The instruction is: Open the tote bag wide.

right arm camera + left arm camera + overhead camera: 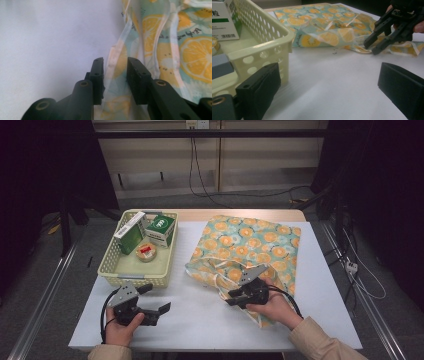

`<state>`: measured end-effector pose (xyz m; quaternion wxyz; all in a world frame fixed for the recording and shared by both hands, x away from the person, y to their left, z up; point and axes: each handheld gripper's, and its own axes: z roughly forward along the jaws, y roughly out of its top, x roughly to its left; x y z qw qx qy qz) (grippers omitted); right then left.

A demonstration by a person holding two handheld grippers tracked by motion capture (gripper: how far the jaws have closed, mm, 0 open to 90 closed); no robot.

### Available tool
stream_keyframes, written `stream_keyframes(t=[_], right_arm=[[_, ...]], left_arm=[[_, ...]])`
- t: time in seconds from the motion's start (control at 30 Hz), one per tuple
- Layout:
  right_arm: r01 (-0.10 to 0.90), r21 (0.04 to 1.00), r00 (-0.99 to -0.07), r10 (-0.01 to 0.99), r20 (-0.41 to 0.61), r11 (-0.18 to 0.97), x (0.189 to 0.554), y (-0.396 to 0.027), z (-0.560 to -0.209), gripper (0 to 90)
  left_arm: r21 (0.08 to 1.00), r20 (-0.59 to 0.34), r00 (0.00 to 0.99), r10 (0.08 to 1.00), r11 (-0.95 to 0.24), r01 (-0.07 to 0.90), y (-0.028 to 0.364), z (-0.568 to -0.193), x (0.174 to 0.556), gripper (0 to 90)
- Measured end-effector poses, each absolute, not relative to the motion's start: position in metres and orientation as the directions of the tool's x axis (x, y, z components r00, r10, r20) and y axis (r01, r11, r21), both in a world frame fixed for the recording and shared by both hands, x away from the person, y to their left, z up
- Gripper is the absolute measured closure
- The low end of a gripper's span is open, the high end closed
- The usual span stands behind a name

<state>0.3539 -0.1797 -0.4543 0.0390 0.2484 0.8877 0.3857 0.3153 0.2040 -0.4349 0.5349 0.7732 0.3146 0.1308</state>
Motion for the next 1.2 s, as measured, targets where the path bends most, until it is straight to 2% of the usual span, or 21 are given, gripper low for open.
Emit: stream_keyframes(t=[0.07, 0.27, 0.33, 0.4, 0.6, 0.67, 0.87, 1.03, 1.2], right_arm=[[0.402, 0.704, -0.868, 0.488, 0.09, 0.586, 0.356, -0.181, -0.454, 77.1], [0.407, 0.706, -0.86, 0.503, 0.083, 0.58, 0.358, -0.182, -0.455, 88.5], [0.409, 0.705, -0.866, 0.491, 0.099, 0.58, 0.358, -0.182, -0.455, 89.6], [0.427, 0.716, -0.871, 0.463, 0.162, 0.553, 0.356, -0.182, -0.452, 89.8], [0.408, 0.753, -0.91, 0.295, 0.291, 0.516, 0.332, -0.169, -0.433, 89.8], [0.429, 0.749, -0.903, 0.258, 0.343, 0.504, 0.326, -0.166, -0.432, 88.3], [0.447, 0.774, -0.883, 0.357, 0.304, 0.448, 0.335, -0.183, -0.427, 69.0], [0.468, 0.783, -0.847, 0.461, 0.265, 0.41, 0.351, -0.206, -0.424, 66.0], [0.469, 0.753, -0.802, 0.58, 0.144, 0.462, 0.367, -0.22, -0.435, 66.0]], left_arm=[[0.91, -0.139, 0.768, 0.625, -0.225, 0.348, 0.203, -0.435, 0.315, 4.4], [0.911, -0.138, 0.769, 0.624, -0.225, 0.346, 0.203, -0.435, 0.316, 4.4], [0.911, -0.14, 0.767, 0.626, -0.222, 0.348, 0.203, -0.434, 0.316, 4.4], [0.913, -0.133, 0.768, 0.626, -0.225, 0.342, 0.204, -0.433, 0.316, 4.4], [0.912, -0.133, 0.766, 0.629, -0.225, 0.344, 0.204, -0.433, 0.316, 4.4], [0.913, -0.135, 0.767, 0.627, -0.222, 0.342, 0.204, -0.433, 0.315, 4.4], [0.915, -0.133, 0.768, 0.626, -0.22, 0.338, 0.203, -0.431, 0.315, 4.4], [0.913, -0.136, 0.767, 0.627, -0.222, 0.343, 0.203, -0.433, 0.316, 4.4], [0.912, -0.137, 0.77, 0.623, -0.224, 0.344, 0.202, -0.434, 0.316, 4.4]])
